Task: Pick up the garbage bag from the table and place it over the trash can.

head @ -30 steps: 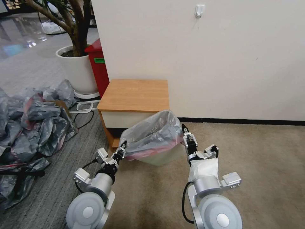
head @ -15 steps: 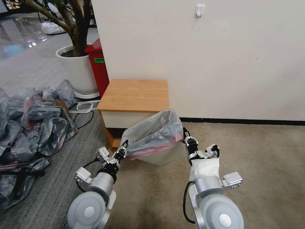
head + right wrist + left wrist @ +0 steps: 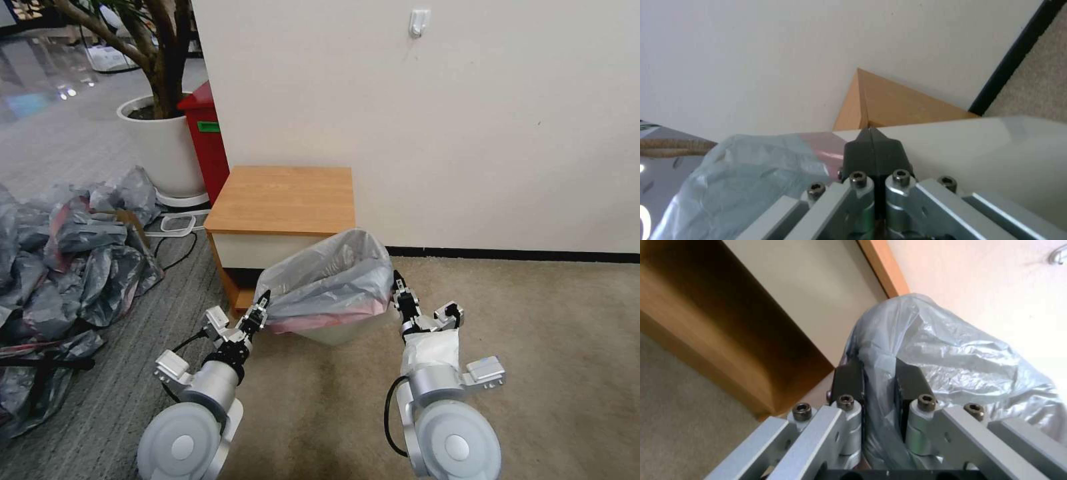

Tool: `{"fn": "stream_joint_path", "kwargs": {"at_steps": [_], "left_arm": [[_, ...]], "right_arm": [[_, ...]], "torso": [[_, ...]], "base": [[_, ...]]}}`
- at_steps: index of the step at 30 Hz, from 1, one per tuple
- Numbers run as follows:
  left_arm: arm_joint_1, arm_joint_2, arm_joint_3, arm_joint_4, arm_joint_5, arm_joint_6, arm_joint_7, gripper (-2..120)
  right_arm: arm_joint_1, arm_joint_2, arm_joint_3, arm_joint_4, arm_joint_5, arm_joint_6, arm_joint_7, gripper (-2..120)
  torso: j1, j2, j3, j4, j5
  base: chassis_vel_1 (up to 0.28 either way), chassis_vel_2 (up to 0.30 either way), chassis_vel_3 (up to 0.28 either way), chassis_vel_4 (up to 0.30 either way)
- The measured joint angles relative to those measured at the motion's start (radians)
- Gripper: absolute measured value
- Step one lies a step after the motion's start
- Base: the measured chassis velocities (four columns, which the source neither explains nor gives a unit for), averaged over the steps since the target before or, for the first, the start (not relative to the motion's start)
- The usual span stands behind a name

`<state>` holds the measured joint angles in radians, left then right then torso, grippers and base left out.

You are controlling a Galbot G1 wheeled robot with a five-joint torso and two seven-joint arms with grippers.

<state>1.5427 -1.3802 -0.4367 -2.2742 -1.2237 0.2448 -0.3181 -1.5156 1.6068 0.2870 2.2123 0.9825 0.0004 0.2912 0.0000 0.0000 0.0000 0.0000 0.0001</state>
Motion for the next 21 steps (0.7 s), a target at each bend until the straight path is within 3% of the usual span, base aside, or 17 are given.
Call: {"fn": "stream_joint_path", "kwargs": {"at_steps": [10, 21], "left_arm": [[0.009, 0.003, -0.007, -0.041, -0.027, 0.012, -0.006, 9], [0.016, 0.0, -0.014, -0.063, -0.063, 0.019, -0.01, 10]], "right_arm": [[0.039, -0.049, 0.002, -0.11, -0.106, 0.03, -0.069, 0], [0.028, -0.053, -0.004, -0.143, -0.196, 0.037, -0.089, 0]], "torso": [[0.0, 0.0, 0.0, 0.0, 0.0], [0.0, 0.0, 0.0, 0.0, -0.0001]], "base": [[0.0, 0.0, 0.0, 0.0], [0.0, 0.0, 0.0, 0.0]]}}
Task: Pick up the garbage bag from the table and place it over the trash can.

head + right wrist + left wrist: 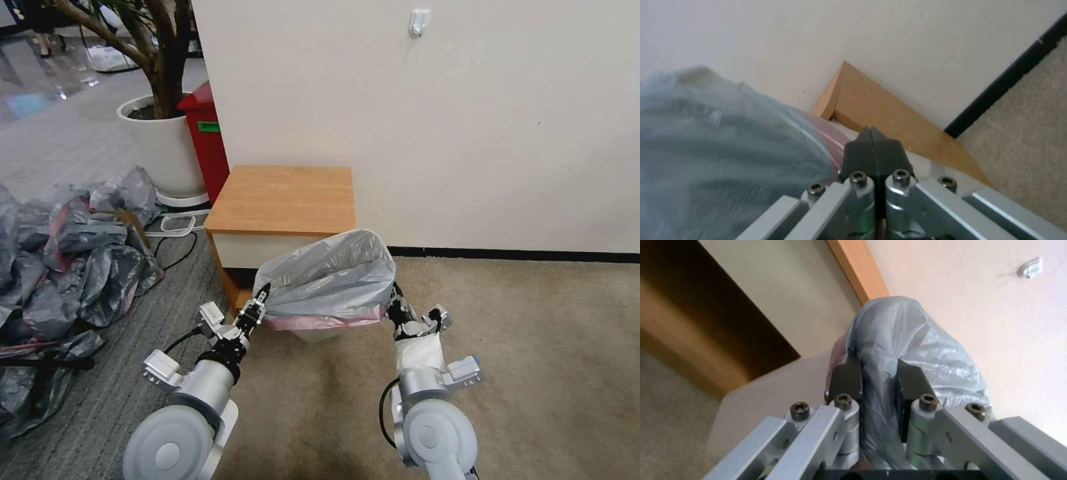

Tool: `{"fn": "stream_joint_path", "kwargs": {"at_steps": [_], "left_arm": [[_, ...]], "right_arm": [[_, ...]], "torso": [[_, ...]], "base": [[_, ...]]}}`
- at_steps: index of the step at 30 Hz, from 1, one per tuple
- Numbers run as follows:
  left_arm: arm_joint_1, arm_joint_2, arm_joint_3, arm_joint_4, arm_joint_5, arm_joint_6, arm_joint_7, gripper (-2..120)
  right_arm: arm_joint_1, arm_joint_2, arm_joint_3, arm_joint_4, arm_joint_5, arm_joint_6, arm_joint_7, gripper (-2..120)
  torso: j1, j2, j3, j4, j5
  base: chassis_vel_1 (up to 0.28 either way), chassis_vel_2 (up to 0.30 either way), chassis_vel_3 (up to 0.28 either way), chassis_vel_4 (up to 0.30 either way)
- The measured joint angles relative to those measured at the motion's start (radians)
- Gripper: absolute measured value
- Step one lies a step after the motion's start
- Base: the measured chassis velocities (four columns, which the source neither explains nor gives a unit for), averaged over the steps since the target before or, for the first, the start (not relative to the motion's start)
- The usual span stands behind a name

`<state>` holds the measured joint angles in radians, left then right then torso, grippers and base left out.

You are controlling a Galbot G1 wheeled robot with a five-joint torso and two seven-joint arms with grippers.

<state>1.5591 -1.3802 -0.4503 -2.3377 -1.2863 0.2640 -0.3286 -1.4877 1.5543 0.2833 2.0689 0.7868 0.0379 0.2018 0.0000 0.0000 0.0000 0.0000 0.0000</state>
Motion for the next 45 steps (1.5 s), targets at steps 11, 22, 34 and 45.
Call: {"fn": "stream_joint_path", "kwargs": {"at_steps": [11, 22, 34, 45], "left_arm": [[0.003, 0.008, -0.001, -0.027, -0.038, 0.018, -0.002, 11], [0.003, 0.014, -0.013, -0.022, -0.024, 0.025, -0.001, 10], [-0.078, 0.079, -0.028, 0.038, 0.114, 0.045, -0.032, 9], [-0.079, 0.153, 0.012, 0.046, 0.308, 0.123, -0.032, 9]], "right_arm": [[0.004, -0.031, 0.01, -0.078, -0.265, 0.058, -0.061, 0], [-0.033, -0.043, 0.008, 0.002, -0.272, 0.072, -0.04, 14], [-0.091, -0.129, 0.072, 0.205, -0.109, 0.067, -0.024, 57], [0.005, -0.369, 0.138, 0.393, -0.25, -0.195, -0.12, 92]], "torso": [[0.0, 0.0, 0.0, 0.0, 0.0001], [0.0, 0.0, 0.0, 0.0, 0.0], [0.0, 0.0, 0.0, 0.0, 0.0001], [0.0, 0.0, 0.0, -0.0002, 0.0002]], "base": [[0.0, 0.0, 0.0, 0.0], [0.0, 0.0, 0.0, 0.0], [0.0, 0.0, 0.0, 0.0], [0.0, 0.0, 0.0, 0.0]]}}
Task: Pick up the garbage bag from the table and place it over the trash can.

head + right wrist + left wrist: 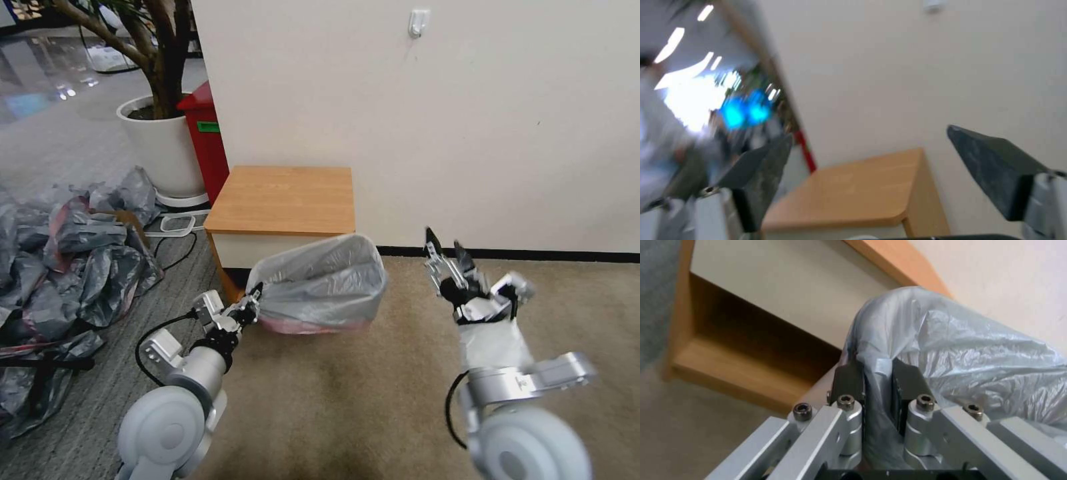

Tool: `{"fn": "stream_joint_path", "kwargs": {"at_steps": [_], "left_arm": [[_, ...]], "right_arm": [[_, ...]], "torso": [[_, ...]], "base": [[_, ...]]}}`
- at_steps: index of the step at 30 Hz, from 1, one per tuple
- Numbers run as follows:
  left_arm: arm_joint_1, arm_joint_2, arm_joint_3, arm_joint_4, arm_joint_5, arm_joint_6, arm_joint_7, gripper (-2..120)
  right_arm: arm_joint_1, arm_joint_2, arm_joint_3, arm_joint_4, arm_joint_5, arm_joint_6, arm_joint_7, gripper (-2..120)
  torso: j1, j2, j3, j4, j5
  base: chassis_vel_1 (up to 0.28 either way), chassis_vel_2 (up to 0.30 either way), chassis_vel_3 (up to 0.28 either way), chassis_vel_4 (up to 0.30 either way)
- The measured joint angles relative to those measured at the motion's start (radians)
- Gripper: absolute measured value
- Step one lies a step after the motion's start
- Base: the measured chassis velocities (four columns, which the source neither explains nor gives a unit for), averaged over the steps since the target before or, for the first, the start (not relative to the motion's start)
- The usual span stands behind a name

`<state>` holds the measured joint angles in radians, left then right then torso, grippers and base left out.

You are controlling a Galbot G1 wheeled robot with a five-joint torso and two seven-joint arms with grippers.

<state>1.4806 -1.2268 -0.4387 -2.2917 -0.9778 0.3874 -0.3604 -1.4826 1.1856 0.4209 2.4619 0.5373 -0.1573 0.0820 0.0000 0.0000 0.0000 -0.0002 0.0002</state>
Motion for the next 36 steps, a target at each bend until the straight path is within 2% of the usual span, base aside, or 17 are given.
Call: {"fn": "stream_joint_path", "kwargs": {"at_steps": [1, 3, 4, 5, 8, 9, 13, 14, 18, 20, 23, 28, 29, 36], "left_arm": [[0.002, 0.009, 0.006, -0.004, 0.042, 0.01, 0.001, 9], [0.011, 0.02, 0.018, -0.017, 0.098, 0.023, 0.005, 9], [0.014, 0.023, 0.023, -0.023, 0.116, 0.032, 0.005, 9], [0.014, 0.023, 0.023, -0.023, 0.116, 0.032, 0.005, 9], [0.027, 0.028, 0.046, -0.045, 0.171, 0.072, 0.006, 9], [0.027, 0.028, 0.046, -0.045, 0.171, 0.072, 0.006, 9], [0.026, 0.028, 0.074, -0.055, 0.201, 0.098, -0.004, 9], [0.026, 0.028, 0.074, -0.055, 0.201, 0.098, -0.004, 9], [0.02, 0.03, 0.093, -0.06, 0.227, 0.103, -0.008, 9], [0.019, 0.03, 0.099, -0.062, 0.235, 0.104, -0.008, 9], [0.017, 0.031, 0.117, -0.064, 0.259, 0.105, -0.008, 9], [0.014, 0.031, 0.129, -0.065, 0.274, 0.105, -0.007, 9], [0.011, 0.031, 0.131, -0.065, 0.28, 0.105, -0.005, 9], [0.018, 0.03, 0.15, -0.065, 0.39, 0.084, 0.049, 9]], "right_arm": [[0.031, -0.078, -0.016, 0.008, -0.026, -0.032, -0.023, 96], [0.093, -0.192, -0.056, 0.011, -0.054, -0.092, -0.054, 93], [0.123, -0.234, -0.078, 0.008, -0.058, -0.114, -0.063, 91], [0.123, -0.234, -0.078, 0.008, -0.058, -0.114, -0.063, 91], [0.272, -0.401, -0.215, -0.043, -0.067, -0.171, -0.077, 76], [0.272, -0.401, -0.215, -0.043, -0.067, -0.171, -0.077, 76], [0.435, -0.562, -0.384, -0.09, -0.048, -0.239, -0.092, 57], [0.435, -0.562, -0.384, -0.09, -0.048, -0.239, -0.092, 57], [0.525, -0.616, -0.501, -0.095, -0.047, -0.302, -0.109, 38], [0.553, -0.619, -0.528, -0.103, -0.05, -0.314, -0.114, 35], [0.634, -0.618, -0.586, -0.12, -0.055, -0.367, -0.145, 20], [0.702, -0.614, -0.649, -0.136, -0.054, -0.409, -0.151, 8], [0.723, -0.61, -0.675, -0.141, -0.053, -0.426, -0.151, 2], [0.833, -0.57, -0.792, -0.177, -0.048, -0.488, -0.139, 0]], "torso": [[0.0, 0.0, 0.0, 0.0002, -0.0001], [0.0, 0.0, 0.0, 0.0005, 0.0], [0.0, 0.0, 0.0, 0.0003, 0.0], [0.0, 0.0, 0.0, 0.0003, 0.0], [0.0, 0.0, 0.0, 0.0003, 0.0005], [0.0, 0.0, 0.0, 0.0003, 0.0005], [0.0, 0.0, 0.0, 0.0003, -0.0001], [0.0, 0.0, 0.0, 0.0003, -0.0001], [0.0, 0.0, 0.0, 0.0, -0.0001], [0.0, 0.0, 0.0, 0.0001, -0.0001], [0.0, 0.0, 0.0, 0.0002, -0.0001], [0.0, 0.0, 0.0, 0.0002, -0.0001], [0.0, 0.0, 0.0, 0.0002, -0.0002], [0.0, 0.0, 0.0, 0.0002, -0.0002]], "base": [[0.0, 0.0, 0.0, 0.0], [0.0, 0.0, 0.0, 0.0], [0.0, 0.0, 0.0, 0.0], [0.0, 0.0, 0.0, 0.0], [0.0, 0.0, 0.0, 0.0], [0.0, 0.0, 0.0, 0.0], [0.0, 0.0, 0.0, 0.0], [0.0, 0.0, 0.0, 0.0], [0.0, 0.0, 0.0, 0.0], [0.0, 0.0, 0.0, 0.0], [0.0, 0.0, 0.0, 0.0], [0.0, 0.0, 0.0, 0.0], [0.0, 0.0, 0.0, 0.0], [0.0, 0.0, 0.0, 0.0]]}}
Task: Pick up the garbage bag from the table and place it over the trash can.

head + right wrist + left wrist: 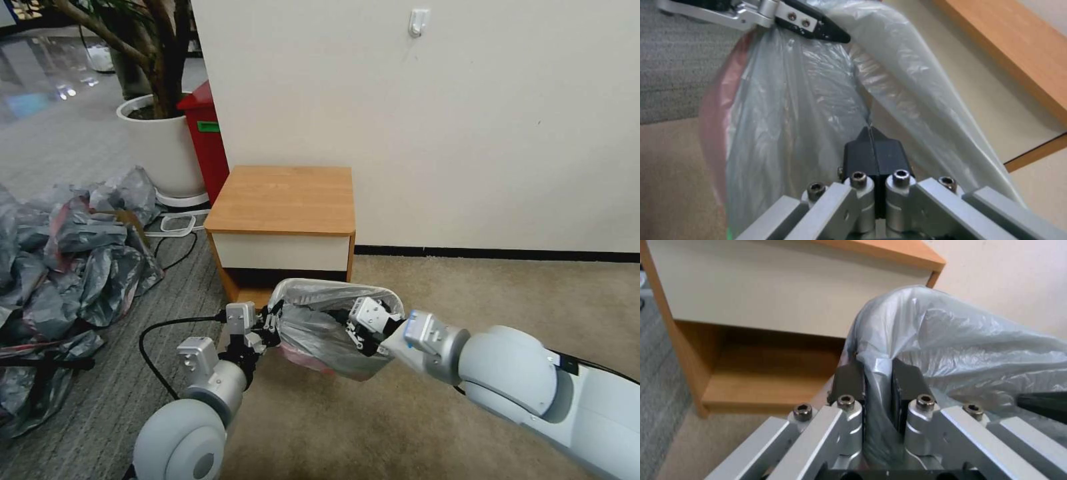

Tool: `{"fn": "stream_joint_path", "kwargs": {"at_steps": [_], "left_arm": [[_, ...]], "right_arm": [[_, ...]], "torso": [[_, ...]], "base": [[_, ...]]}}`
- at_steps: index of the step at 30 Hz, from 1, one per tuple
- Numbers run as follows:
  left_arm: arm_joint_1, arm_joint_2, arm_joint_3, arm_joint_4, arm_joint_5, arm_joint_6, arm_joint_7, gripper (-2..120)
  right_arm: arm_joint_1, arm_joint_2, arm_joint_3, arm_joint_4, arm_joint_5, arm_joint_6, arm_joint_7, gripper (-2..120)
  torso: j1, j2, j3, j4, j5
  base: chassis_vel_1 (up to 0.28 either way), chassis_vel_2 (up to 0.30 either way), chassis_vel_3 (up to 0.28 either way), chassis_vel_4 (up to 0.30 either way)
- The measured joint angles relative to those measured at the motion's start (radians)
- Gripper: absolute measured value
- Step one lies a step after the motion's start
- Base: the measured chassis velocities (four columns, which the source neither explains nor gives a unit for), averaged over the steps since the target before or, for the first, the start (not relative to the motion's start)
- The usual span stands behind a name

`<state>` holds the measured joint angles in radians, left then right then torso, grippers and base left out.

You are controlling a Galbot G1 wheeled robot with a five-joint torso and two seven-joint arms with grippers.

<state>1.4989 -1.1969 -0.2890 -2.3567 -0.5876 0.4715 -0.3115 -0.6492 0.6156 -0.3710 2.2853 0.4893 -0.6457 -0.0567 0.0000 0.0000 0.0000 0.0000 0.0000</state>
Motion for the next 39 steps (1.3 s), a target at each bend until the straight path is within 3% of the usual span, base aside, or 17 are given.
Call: {"fn": "stream_joint_path", "kwargs": {"at_steps": [6, 15, 39], "left_arm": [[0.012, -0.006, 0.015, -0.004, 0.066, -0.017, 0.036, 9], [0.01, -0.012, 0.032, -0.018, 0.071, -0.017, 0.04, 9], [0.033, -0.033, 0.072, -0.042, 0.075, -0.011, 0.042, 9]], "right_arm": [[0.075, 0.046, -0.07, -0.042, -0.005, -0.05, 0.005, 0], [0.139, 0.095, -0.16, -0.113, -0.007, -0.064, 0.041, 0], [0.2, 0.121, -0.271, -0.23, -0.07, -0.062, 0.065, 0]], "torso": [[0.0, 0.0, 0.0, 0.0001, -0.0002], [0.0, 0.0, 0.0, 0.0, 0.0], [0.0, 0.0, 0.0, 0.0, 0.0001]], "base": [[0.0, 0.0, 0.0, 0.0], [0.0, 0.0, 0.0, 0.0], [0.0, 0.0, 0.0, 0.0]]}}
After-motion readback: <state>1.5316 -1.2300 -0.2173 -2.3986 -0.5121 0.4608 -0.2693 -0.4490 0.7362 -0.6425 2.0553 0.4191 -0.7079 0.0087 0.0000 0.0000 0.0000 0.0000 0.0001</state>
